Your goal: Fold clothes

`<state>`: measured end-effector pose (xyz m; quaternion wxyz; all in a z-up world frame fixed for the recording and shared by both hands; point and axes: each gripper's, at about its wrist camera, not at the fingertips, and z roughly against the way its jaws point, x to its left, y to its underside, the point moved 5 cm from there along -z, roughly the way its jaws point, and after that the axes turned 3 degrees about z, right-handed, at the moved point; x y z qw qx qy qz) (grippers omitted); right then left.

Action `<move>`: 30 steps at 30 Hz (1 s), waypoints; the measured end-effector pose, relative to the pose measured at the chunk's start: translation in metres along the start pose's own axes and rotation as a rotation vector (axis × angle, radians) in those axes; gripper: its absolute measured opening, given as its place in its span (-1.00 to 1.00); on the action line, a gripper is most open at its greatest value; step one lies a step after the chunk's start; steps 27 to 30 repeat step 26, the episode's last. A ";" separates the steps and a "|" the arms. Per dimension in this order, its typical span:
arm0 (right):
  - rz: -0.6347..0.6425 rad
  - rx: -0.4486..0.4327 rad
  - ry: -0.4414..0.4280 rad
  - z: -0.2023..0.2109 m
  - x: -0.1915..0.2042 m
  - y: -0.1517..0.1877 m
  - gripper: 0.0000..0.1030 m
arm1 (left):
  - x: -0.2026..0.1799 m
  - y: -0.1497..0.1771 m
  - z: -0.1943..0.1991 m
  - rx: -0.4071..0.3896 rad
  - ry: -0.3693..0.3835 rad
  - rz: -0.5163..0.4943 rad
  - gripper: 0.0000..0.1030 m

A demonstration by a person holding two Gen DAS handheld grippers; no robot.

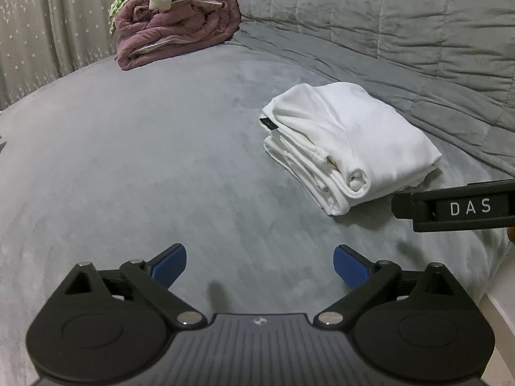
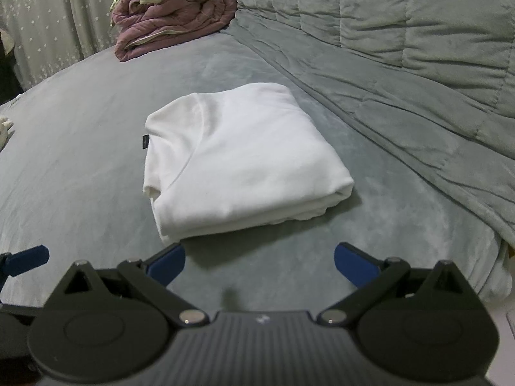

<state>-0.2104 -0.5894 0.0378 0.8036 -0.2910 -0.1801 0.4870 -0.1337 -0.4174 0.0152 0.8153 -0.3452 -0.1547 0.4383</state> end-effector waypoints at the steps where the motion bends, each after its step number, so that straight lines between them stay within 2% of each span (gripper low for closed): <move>1: 0.001 -0.001 0.000 0.000 0.000 0.000 1.00 | 0.000 0.000 0.000 0.002 0.002 0.003 0.92; 30: 0.014 -0.003 0.013 -0.002 0.002 -0.001 1.00 | -0.002 0.003 0.000 0.004 0.003 0.000 0.92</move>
